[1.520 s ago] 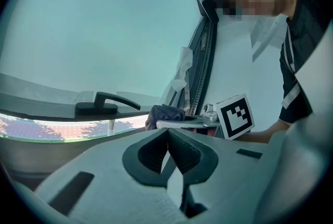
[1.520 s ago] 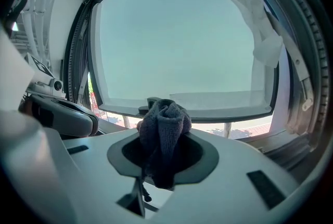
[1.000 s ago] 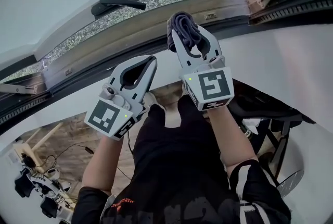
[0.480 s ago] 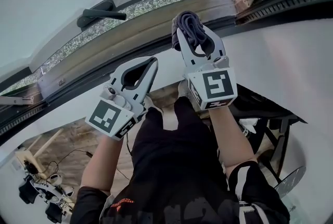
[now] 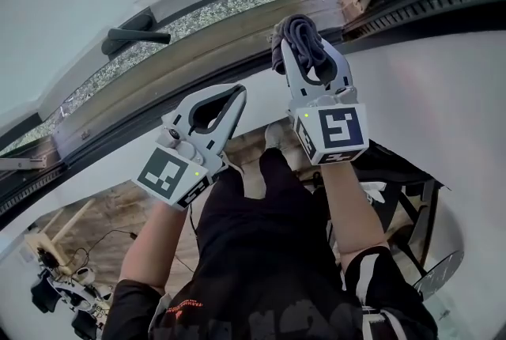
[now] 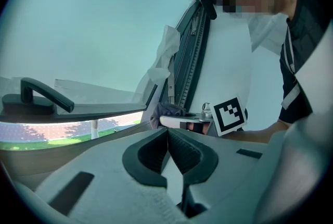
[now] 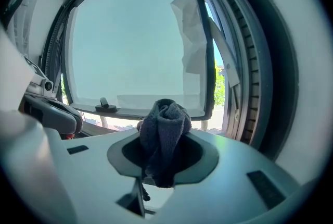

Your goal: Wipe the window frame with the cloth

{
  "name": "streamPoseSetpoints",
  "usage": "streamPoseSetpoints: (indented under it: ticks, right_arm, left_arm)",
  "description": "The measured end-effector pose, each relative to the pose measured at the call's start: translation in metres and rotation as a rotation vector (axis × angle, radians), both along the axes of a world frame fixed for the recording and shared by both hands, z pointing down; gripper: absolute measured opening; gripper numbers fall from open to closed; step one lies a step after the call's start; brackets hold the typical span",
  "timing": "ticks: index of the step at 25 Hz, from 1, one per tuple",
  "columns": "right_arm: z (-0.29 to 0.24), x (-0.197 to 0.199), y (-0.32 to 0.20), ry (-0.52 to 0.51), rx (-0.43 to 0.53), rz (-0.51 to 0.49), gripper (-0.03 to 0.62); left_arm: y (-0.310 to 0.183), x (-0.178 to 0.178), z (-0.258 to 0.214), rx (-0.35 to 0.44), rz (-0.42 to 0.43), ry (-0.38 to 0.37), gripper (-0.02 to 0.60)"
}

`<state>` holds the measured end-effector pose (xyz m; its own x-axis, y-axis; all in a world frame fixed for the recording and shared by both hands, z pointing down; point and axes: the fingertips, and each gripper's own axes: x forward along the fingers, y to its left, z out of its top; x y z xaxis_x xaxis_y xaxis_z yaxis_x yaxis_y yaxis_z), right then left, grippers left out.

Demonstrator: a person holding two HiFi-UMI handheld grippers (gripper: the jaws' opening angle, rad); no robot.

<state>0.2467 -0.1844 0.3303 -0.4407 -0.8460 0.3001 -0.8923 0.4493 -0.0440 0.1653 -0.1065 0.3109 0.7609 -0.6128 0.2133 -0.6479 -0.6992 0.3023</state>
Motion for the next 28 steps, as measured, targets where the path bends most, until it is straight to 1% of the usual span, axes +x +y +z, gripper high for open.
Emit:
streamPoseSetpoints:
  ticks: [7,17,22,28]
  right_arm:
    - [0.0,0.029,-0.01,0.011,0.002,0.049,0.107]
    - [-0.001,0.053,-0.016,0.03,0.008,0.086,0.107]
    - [0.0,0.059,-0.018,0.05,0.011,0.1,0.107]
    - [0.0,0.067,-0.019,0.072,0.013,0.124,0.107]
  left_arm:
    - [-0.008,0.016,0.0,0.001,0.022,0.0,0.02]
    - [-0.013,0.034,0.0,0.0,0.045,0.008,0.02]
    - [-0.014,0.034,-0.001,0.003,0.045,0.008,0.02]
    - [-0.012,0.025,-0.001,0.001,0.028,0.008,0.02]
